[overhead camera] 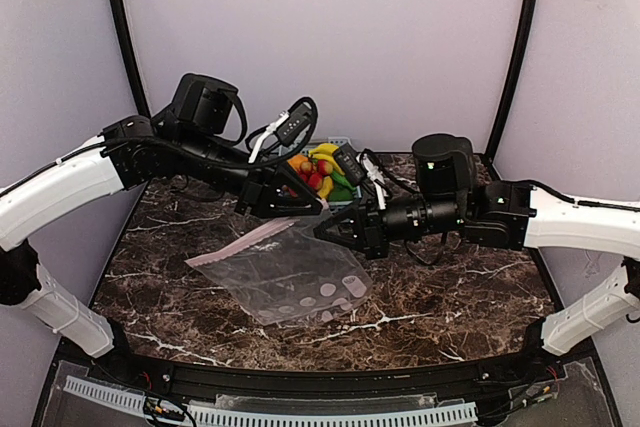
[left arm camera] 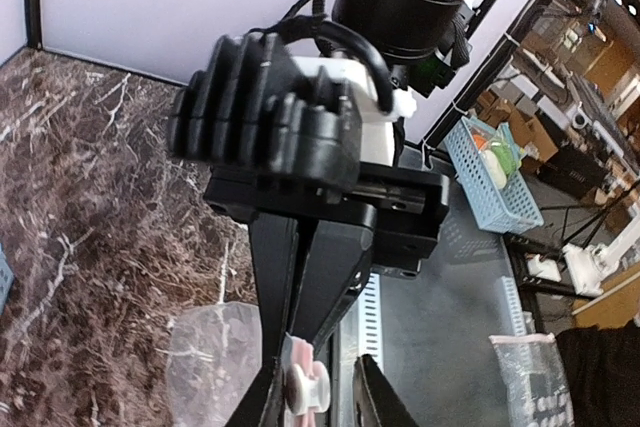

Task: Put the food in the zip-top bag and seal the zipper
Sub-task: Hold the zipper from the zipper food storage bag, then hold the zipper food storage bag at the center of the board.

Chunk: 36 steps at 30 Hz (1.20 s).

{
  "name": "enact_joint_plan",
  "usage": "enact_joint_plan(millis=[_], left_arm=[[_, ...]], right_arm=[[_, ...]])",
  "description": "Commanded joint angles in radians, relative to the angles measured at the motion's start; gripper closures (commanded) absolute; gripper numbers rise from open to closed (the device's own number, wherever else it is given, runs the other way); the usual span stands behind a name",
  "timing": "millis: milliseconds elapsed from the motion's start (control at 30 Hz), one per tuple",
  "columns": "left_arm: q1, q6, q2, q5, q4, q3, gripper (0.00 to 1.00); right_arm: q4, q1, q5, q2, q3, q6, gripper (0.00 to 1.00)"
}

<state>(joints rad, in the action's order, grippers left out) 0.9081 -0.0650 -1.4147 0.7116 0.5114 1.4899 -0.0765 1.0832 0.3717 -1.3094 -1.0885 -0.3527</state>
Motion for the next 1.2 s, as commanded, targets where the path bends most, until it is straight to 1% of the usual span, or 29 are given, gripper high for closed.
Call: enact_joint_plan(millis=[0, 133, 233, 267, 367, 433, 467, 600, 700, 833, 1000, 1167], left_arm=[[0.006, 0.004, 0.014, -0.013, -0.017, 0.004, 0.83], [0.005, 0.012, 0.016, -0.026, -0.011, 0.001, 0.94], [0.005, 0.015, 0.021, -0.038, -0.007, -0.003, 0.98], [0.005, 0.015, 0.022, -0.041, -0.006, -0.003, 0.99], [0.005, 0.010, 0.023, -0.051, -0.007, -0.007, 0.99], [0.006, 0.004, 0.023, -0.056, -0.010, -0.009, 0.99], [0.005, 0.001, 0.025, -0.057, -0.014, -0.010, 0.99], [0.004, -0.010, 0.031, -0.052, -0.028, -0.018, 0.99], [0.005, -0.014, 0.031, -0.039, -0.031, -0.020, 0.99], [0.005, -0.018, 0.030, -0.016, -0.035, -0.023, 0.99], [0.006, -0.028, 0.040, -0.008, -0.042, -0.031, 0.99], [0.006, -0.036, 0.046, -0.008, -0.044, -0.037, 0.99]], right_arm=[[0.000, -0.005, 0.015, -0.008, -0.026, 0.007, 1.00], [0.000, -0.005, 0.005, 0.000, -0.023, 0.008, 1.00], [0.000, -0.005, 0.001, 0.007, -0.021, 0.009, 1.00], [0.001, -0.006, 0.001, 0.011, -0.019, 0.008, 0.98], [0.000, -0.007, 0.004, 0.022, -0.018, 0.011, 0.75], [0.000, -0.007, 0.008, 0.034, -0.014, 0.014, 0.66], [0.001, -0.007, 0.009, 0.047, -0.009, 0.016, 0.62], [0.020, -0.011, 0.005, 0.085, 0.014, 0.020, 0.54], [0.024, -0.015, -0.008, 0.099, 0.019, 0.020, 0.53], [0.032, -0.021, -0.006, 0.093, 0.013, 0.029, 0.53], [0.037, -0.023, 0.009, 0.073, 0.001, 0.042, 0.59], [0.048, -0.024, 0.017, 0.065, 0.001, 0.043, 0.68]])
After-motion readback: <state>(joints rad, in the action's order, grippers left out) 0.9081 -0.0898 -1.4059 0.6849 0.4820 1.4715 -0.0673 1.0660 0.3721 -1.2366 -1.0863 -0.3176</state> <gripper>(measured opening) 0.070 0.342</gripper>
